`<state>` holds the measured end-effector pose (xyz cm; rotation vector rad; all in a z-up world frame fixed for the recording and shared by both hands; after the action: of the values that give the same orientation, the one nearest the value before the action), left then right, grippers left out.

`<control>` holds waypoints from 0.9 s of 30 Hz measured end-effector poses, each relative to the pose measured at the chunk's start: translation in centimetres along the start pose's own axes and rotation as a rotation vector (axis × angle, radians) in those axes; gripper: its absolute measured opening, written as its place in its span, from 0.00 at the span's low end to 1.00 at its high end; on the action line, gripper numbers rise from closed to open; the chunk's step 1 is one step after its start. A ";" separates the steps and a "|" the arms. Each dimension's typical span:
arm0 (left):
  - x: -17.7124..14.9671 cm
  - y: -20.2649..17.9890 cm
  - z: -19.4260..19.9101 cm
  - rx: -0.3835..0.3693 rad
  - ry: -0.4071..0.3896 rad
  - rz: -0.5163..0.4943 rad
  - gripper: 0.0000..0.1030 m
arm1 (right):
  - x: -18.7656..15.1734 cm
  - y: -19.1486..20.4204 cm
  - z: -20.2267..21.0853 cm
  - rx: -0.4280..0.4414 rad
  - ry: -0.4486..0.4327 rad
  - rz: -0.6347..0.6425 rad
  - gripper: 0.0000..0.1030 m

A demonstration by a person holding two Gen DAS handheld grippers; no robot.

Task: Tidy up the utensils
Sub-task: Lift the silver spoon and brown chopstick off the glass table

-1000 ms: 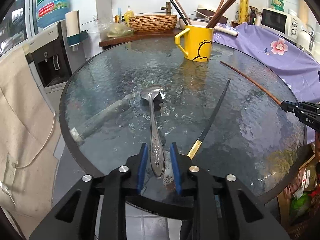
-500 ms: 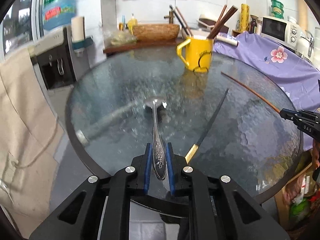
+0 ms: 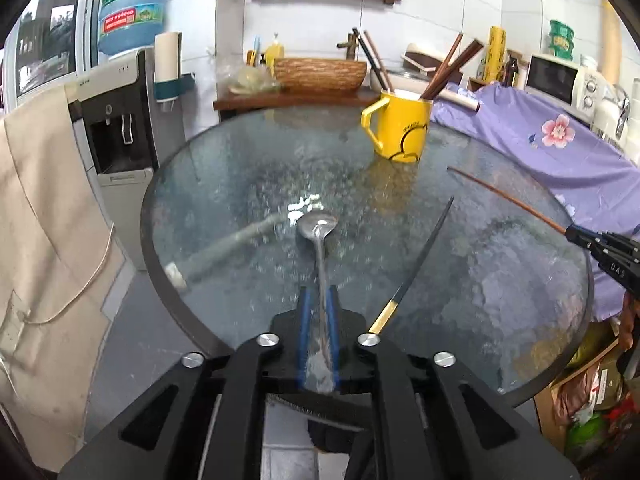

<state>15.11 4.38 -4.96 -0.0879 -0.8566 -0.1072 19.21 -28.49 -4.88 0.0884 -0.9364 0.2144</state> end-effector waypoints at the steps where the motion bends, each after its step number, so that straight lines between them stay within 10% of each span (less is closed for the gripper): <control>1: -0.1 -0.1 -0.1 -0.003 0.005 0.000 0.27 | -0.1 0.0 -0.2 0.001 0.006 -0.001 0.08; 22: -3.0 -1.5 -0.5 0.026 0.026 -0.076 0.31 | -0.6 0.2 -1.7 0.017 0.039 -0.023 0.08; 27: -3.0 -1.8 -0.7 0.044 -0.002 -0.090 0.15 | -0.8 0.1 -1.7 0.015 0.040 -0.032 0.08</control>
<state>13.41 2.65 -7.60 -0.0078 -0.8642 -0.1726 20.08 -28.20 -6.52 0.1122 -0.8929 0.1932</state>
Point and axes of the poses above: each gripper's, at about its wrist camera, not at the fingertips, and z roughly against the way its jaws point, y to its left, x to its top, the point moved 3 cm from there along -z, roughly the way its jaws point
